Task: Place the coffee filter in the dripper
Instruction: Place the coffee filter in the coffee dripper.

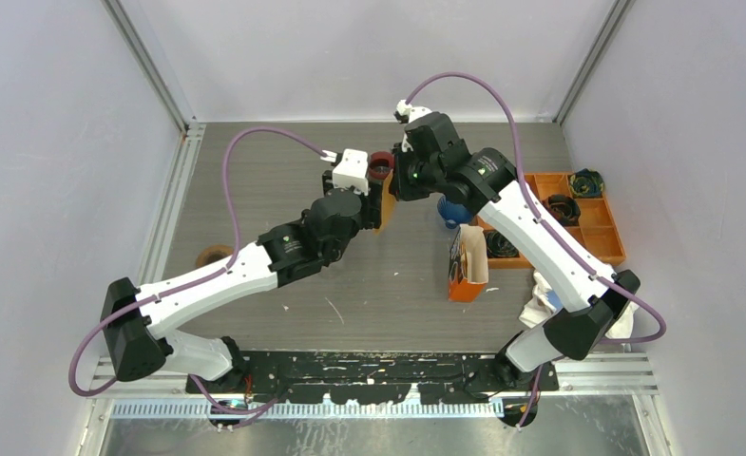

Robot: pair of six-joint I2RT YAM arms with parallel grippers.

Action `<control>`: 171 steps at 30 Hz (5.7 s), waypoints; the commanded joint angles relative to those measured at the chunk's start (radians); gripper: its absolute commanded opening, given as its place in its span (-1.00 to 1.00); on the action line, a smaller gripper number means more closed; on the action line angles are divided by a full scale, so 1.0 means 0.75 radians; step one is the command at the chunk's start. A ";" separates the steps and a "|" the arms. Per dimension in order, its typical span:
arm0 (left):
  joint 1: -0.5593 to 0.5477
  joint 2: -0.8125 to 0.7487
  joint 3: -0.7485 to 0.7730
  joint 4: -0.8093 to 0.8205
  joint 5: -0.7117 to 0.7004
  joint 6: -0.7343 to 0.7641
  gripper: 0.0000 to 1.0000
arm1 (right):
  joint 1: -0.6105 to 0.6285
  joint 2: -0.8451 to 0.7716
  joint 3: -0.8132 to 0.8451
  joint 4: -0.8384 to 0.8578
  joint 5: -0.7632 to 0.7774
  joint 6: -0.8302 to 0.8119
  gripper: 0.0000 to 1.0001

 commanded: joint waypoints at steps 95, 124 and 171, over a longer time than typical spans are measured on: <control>0.266 -0.212 0.338 -1.049 0.342 -0.734 -0.69 | 0.159 0.130 0.235 0.087 -0.091 -0.193 -0.99; 0.384 -0.266 0.230 -1.117 0.273 -0.636 -0.10 | 0.205 0.361 0.447 -0.116 -0.279 -0.189 -0.99; 0.541 -0.136 0.225 -1.198 0.409 -0.514 0.03 | 0.165 0.481 0.307 -0.001 -0.360 -0.167 -0.72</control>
